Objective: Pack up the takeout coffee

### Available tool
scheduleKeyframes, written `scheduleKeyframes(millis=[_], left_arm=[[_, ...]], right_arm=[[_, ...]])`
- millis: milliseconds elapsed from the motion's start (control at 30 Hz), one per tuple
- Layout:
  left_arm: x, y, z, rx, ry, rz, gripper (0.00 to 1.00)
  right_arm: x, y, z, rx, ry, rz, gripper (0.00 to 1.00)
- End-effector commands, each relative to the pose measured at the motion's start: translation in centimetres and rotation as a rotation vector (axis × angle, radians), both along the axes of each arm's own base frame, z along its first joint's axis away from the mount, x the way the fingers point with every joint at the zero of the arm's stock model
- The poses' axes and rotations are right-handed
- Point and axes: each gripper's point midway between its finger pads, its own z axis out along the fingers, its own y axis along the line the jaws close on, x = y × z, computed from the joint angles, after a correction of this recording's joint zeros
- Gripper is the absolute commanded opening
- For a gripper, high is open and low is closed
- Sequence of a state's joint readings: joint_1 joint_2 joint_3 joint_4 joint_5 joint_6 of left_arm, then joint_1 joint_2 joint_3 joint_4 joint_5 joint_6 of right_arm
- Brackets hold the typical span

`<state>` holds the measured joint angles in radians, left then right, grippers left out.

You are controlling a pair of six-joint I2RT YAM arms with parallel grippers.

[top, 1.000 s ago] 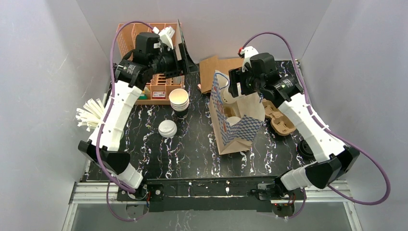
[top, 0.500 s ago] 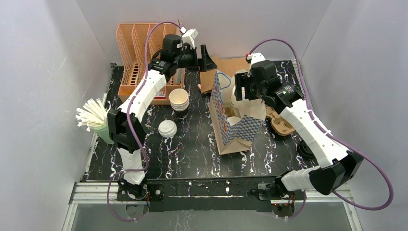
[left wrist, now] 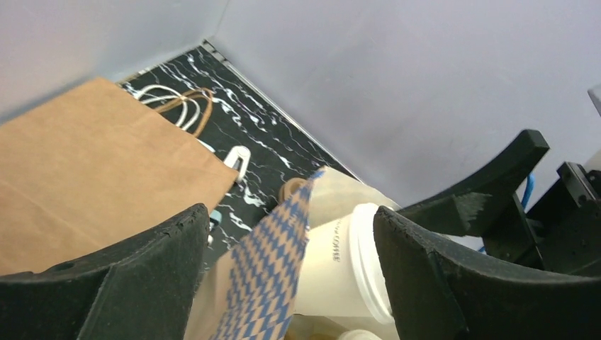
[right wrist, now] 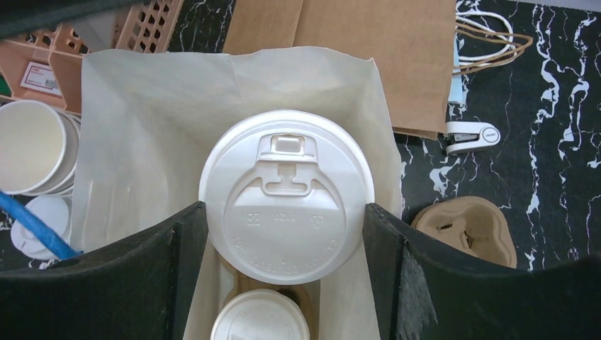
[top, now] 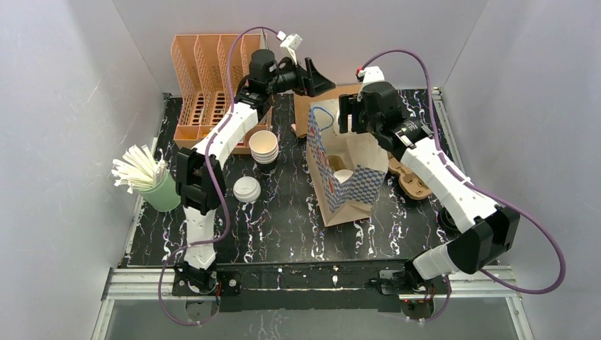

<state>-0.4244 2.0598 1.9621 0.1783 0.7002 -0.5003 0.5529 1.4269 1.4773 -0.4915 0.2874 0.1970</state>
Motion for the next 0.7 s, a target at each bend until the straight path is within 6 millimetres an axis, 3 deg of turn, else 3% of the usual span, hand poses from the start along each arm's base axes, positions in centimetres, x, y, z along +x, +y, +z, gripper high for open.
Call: scheduleKeyframes(millis=[0, 200, 333, 500, 667], left_arm=[[-2.5, -2.1, 0.1, -0.031, -0.001, -0.11, 0.82], [-3.4, -2.0, -1.6, 0.054, 0.009, -0.103, 0.76], [-2.9, -1.0, -2.1, 0.138, -0.024, -0.047, 0.55], [-2.7, 0.1, -2.4, 0.213, -0.036, 0.007, 0.44], [-2.9, 1.0, -2.3, 0.302, -0.081, 0.043, 0.25]], right_arm=[[2.3, 0.2, 4.5, 0.063, -0.158, -0.035, 0.23], [2.5, 0.0, 4.3, 0.059, -0.159, -0.046, 0.23], [2.0, 0.0, 4.3, 0.061, -0.158, -0.036, 0.23], [1.7, -0.1, 4.3, 0.058, -0.156, -0.026, 0.23], [1.3, 0.4, 4.3, 0.059, -0.143, 0.013, 0.23]])
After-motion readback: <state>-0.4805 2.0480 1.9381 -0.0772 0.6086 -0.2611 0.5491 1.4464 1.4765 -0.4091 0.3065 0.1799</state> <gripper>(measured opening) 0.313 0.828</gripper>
